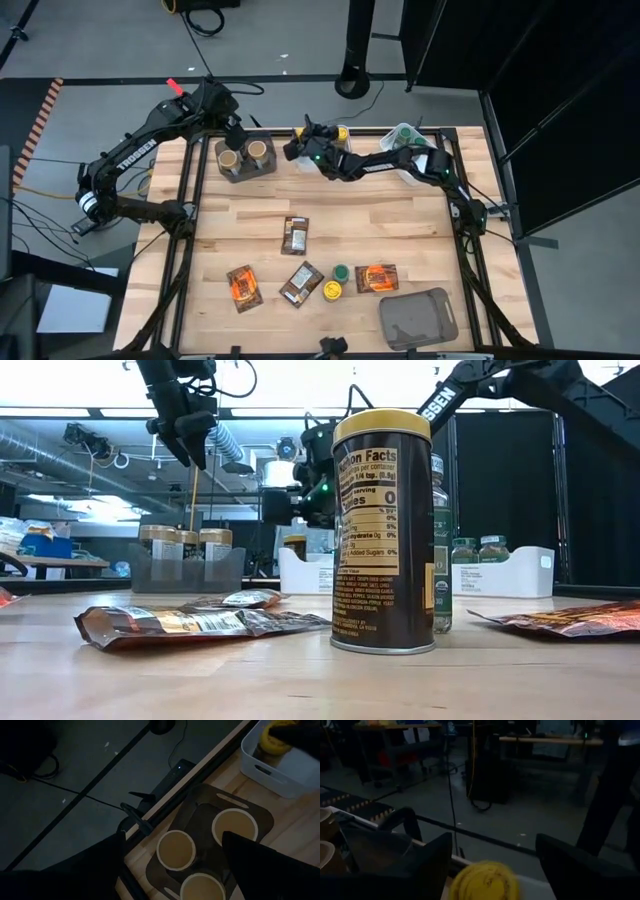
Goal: Sort spices by type
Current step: Put the green seasoning bottle into the right white bin
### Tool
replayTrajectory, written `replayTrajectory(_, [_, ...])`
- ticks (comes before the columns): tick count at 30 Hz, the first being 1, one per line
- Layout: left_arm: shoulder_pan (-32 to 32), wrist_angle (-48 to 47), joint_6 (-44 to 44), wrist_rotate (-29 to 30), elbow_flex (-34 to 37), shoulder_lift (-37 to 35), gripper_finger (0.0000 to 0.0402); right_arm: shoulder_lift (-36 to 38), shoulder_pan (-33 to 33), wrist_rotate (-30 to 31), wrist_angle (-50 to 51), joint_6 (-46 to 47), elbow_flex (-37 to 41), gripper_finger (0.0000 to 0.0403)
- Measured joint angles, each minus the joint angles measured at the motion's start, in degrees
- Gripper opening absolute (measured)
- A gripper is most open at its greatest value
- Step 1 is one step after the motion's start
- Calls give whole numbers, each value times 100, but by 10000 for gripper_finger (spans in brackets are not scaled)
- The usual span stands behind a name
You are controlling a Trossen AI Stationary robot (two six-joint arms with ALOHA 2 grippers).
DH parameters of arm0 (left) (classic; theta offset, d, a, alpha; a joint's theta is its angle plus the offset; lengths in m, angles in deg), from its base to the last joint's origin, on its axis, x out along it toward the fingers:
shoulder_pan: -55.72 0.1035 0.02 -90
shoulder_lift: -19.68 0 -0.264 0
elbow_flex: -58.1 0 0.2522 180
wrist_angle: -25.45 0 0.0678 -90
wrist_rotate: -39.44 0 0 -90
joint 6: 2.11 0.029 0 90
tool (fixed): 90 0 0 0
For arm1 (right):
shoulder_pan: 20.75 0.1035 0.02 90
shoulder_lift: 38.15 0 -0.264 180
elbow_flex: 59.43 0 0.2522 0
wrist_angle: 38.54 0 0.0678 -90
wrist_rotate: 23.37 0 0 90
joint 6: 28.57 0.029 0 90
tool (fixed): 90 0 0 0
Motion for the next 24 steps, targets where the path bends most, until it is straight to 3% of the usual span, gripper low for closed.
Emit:
replayTrajectory(5, [0,-2,4,0,0,0,337,665,129,-57,-11,-1389,2,282])
replayTrajectory(7, [0,-7,73,0,0,1,337,1146,251,-286,118,-2112,0,282])
replayTrajectory(9, [0,-38,125,0,0,0,337,1746,444,-806,867,-2481,-4,284])
replayTrajectory(11, [0,-46,129,0,0,1,337,2402,699,-1593,1963,-2315,-12,286])
replayTrajectory(17, [0,-34,131,-2,0,0,337,3678,1556,-3990,5558,-438,-11,282])
replayTrajectory(20, [0,-21,131,-2,0,1,337,3789,2260,-4143,6638,44,-7,279])
replayTrajectory(24, [0,-4,129,-2,0,0,337,3522,3226,-3949,6992,-122,2,278])
